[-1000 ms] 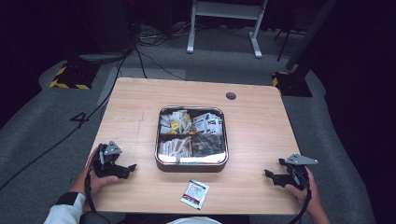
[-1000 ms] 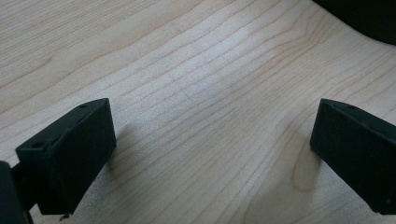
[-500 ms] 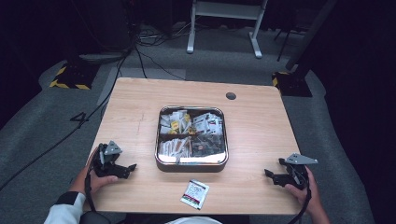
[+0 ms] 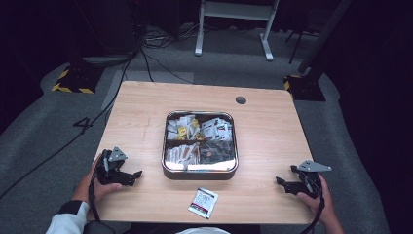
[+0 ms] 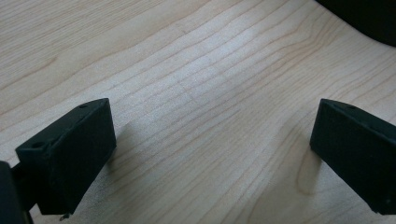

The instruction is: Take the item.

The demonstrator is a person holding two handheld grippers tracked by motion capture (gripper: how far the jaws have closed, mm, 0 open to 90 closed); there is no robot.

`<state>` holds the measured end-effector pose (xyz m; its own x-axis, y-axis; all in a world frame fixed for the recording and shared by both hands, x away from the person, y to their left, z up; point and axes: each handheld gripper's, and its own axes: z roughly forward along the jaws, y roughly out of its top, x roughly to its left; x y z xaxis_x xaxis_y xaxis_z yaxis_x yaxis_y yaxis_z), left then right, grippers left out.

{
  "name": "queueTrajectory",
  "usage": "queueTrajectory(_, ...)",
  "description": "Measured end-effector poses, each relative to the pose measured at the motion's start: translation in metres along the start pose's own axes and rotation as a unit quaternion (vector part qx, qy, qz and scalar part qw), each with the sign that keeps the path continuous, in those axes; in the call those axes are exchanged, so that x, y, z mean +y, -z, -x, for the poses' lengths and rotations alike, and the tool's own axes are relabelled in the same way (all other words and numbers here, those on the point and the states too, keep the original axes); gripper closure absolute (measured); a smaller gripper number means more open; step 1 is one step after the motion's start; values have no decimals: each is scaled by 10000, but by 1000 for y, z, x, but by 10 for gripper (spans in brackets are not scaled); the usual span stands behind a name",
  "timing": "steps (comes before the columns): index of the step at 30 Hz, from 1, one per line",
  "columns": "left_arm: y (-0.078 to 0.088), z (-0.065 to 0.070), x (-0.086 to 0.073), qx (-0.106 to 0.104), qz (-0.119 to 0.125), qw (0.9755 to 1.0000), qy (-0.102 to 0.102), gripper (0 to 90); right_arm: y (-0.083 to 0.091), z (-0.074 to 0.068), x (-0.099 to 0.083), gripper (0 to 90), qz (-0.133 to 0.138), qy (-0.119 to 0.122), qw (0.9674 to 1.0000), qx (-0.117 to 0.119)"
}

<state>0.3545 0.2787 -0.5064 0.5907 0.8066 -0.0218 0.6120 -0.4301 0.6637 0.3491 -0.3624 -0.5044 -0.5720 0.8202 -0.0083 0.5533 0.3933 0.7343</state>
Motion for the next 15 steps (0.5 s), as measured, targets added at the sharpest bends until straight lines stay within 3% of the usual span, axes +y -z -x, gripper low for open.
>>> queueTrajectory(15, 0, 0, 0, 32, -6, 10000, 43, 4, 0, 0, 0, 152, -1, -10, 10000, -8)
